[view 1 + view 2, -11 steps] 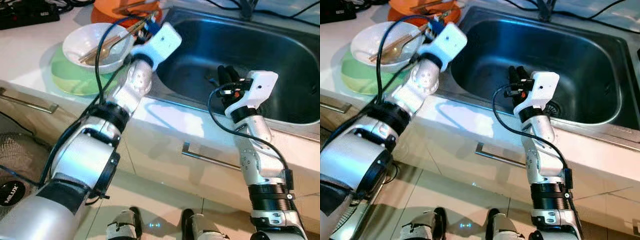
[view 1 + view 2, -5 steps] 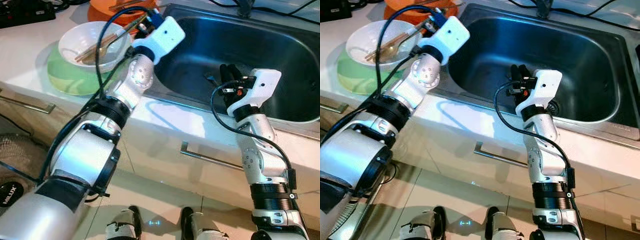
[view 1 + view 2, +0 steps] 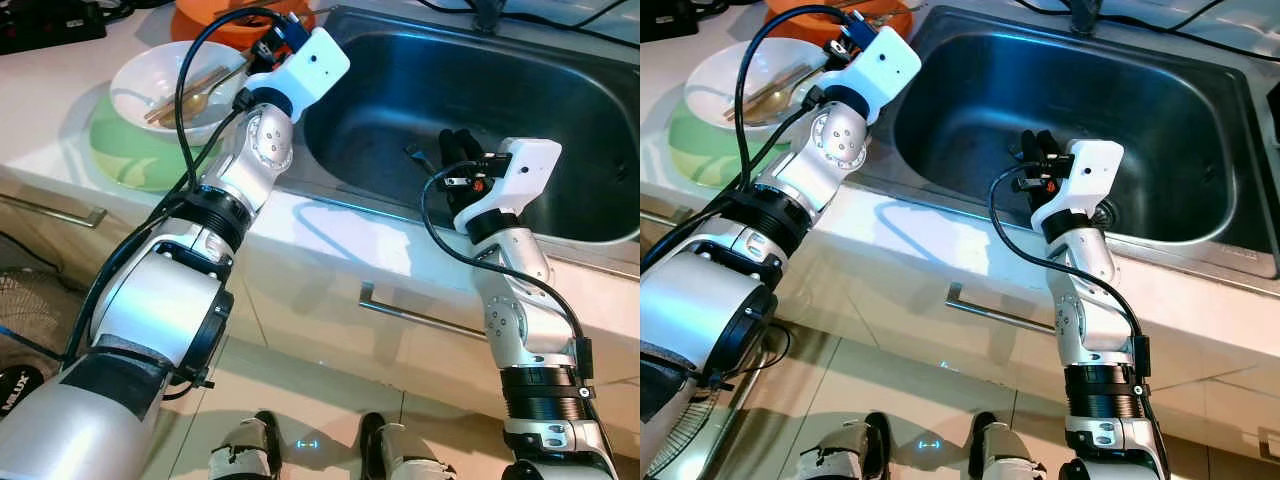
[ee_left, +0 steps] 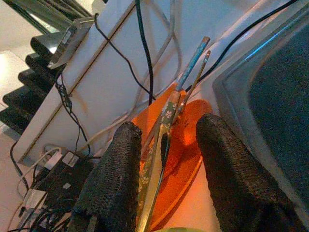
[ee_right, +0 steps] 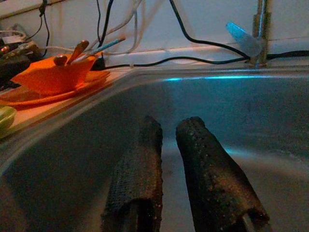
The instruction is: Kitchen organization
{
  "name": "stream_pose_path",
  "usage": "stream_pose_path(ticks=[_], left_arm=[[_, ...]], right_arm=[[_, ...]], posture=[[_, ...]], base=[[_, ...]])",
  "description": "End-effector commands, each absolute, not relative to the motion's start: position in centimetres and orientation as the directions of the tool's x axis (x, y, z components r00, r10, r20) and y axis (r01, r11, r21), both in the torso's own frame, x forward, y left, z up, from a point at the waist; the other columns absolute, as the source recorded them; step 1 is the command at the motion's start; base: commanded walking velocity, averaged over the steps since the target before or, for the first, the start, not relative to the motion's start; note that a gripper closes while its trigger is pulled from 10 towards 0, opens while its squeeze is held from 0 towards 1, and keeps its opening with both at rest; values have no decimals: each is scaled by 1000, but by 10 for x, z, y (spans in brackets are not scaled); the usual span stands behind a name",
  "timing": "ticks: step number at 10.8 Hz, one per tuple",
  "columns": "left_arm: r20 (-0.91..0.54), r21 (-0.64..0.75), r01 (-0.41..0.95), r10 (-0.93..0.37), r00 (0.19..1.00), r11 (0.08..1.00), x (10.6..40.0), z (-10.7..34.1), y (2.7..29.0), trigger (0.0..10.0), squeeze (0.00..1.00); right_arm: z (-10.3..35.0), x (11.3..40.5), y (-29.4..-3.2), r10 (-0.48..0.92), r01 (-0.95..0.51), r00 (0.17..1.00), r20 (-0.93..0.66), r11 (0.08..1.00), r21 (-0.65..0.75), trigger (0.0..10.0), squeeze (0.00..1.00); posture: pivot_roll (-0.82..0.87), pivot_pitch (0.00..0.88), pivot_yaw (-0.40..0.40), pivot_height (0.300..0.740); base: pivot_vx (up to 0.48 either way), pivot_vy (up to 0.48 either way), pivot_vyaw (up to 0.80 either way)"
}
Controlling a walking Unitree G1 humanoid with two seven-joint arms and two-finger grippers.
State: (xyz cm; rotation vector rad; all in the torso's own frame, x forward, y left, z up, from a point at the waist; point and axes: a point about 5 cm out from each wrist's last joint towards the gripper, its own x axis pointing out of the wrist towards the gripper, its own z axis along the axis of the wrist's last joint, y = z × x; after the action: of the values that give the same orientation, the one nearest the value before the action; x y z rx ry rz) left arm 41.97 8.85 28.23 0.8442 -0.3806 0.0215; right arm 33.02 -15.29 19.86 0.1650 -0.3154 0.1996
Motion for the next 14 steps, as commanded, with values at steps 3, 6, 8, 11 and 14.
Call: stream_pose_path(ticks=[3,6,8,11,14], left_arm=[[341,716,-195,-92,935,670,421,284,91,0,0],[341,709,-191,-93,936,679,421,283,89,0,0],[350,706,-195,-95,932,681,420,284,88,0,0],[387,647,-213,-75,919,732,419,293,90,0,0],[392,500,-112,-110,913,859,416,301,82,9843,0]], right_arm=[[199,327,-159,152,-207,933,327,968,141,10000,0],[198,326,-160,150,-203,935,322,969,140,10000,0],[197,326,-159,147,-201,936,319,969,143,10000,0],[197,328,-160,145,-199,936,321,970,142,10000,0],[200,332,-158,158,-211,932,325,968,136,10000,0]], posture=[[-59,220,-22,740],[-62,214,-19,740],[-63,212,-18,740],[-58,207,-23,740],[-47,197,-32,740]], base=[[0,0,0],[0,0,0],[0,0,0],[0,0,0],[0,0,0]])
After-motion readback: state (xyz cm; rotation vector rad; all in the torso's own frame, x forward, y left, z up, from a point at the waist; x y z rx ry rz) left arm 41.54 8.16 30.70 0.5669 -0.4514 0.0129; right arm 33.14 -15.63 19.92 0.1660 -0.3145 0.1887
